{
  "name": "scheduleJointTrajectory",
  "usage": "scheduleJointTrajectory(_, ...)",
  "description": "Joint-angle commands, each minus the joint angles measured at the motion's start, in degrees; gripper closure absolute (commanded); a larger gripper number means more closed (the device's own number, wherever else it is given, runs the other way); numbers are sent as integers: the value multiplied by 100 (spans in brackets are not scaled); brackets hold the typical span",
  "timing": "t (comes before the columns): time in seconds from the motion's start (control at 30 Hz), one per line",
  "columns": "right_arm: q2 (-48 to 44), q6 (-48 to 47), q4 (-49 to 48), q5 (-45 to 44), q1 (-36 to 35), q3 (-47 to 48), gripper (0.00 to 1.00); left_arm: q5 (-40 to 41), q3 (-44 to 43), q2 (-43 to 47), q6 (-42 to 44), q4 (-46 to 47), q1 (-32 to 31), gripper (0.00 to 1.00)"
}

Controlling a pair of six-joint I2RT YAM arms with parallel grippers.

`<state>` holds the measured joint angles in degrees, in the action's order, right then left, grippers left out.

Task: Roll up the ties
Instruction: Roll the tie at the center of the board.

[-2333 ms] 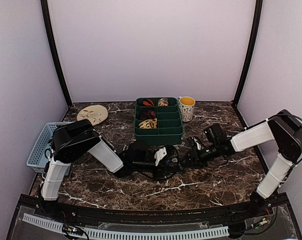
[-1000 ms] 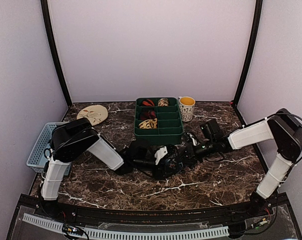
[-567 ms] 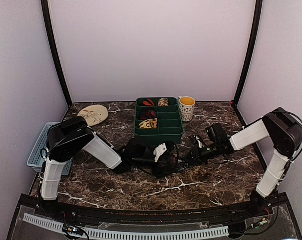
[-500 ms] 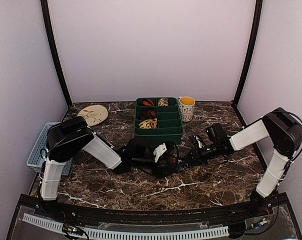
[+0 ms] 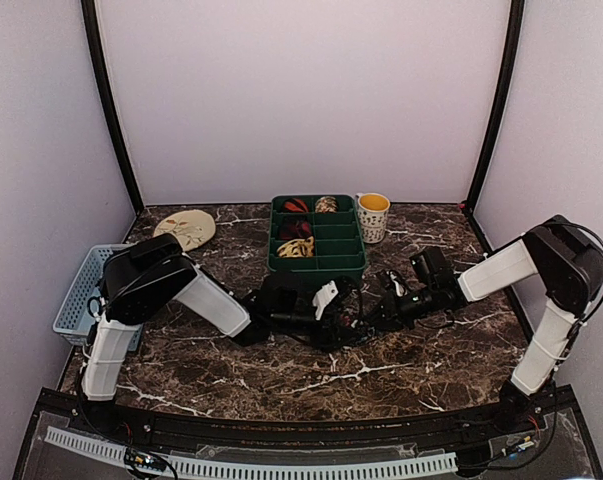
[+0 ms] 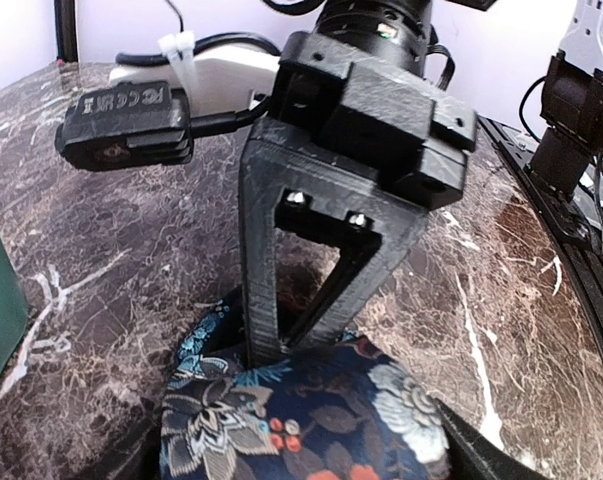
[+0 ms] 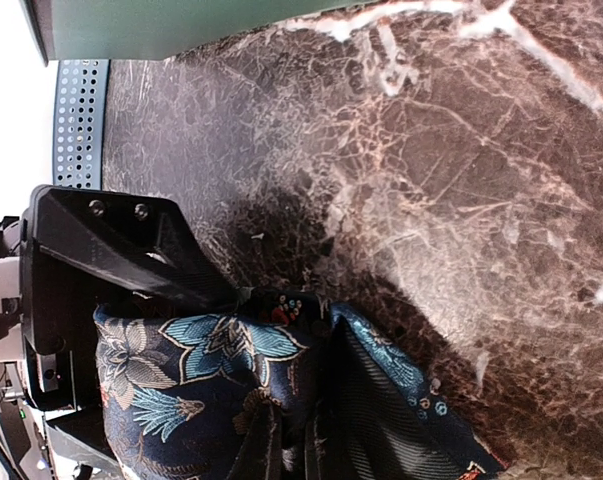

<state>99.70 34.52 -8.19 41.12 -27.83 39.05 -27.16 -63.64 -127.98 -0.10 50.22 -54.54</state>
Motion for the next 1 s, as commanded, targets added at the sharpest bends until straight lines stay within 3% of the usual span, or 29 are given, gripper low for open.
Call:
scheduleJointTrajectory(0.0, 48, -130, 525, -437, -130, -172, 100, 100, -299, -128, -156, -236, -21, 21)
scheduleJointTrajectory(0.17, -23, -144, 594, -495, -152, -161, 100, 173, -270, -204, -287, -397, -30, 25)
scheduleJointTrajectory(0.4, -189, -186, 683, -482, -135, -165, 99, 119, 112, -108, 33, -489, -38, 53)
scheduleJointTrajectory(0.5, -365, -217, 794, -475, -15, -128, 90, 173, 185, -95, 250, -682, -45, 67)
scheduleJointTrajectory(0.57, -520, -227, 866, -434, 138, -101, 81, 247, 204, -95, 430, -830, -62, 71)
scheduleJointTrajectory(0.77, -789, -210, 1108, -239, 590, -53, 55, 397, 229, -95, 721, -1107, -72, 73)
scheduleJointTrajectory(0.97, -566, -215, 1195, -256, 672, 13, 40, 426, 260, -95, 793, -1161, -91, 73)
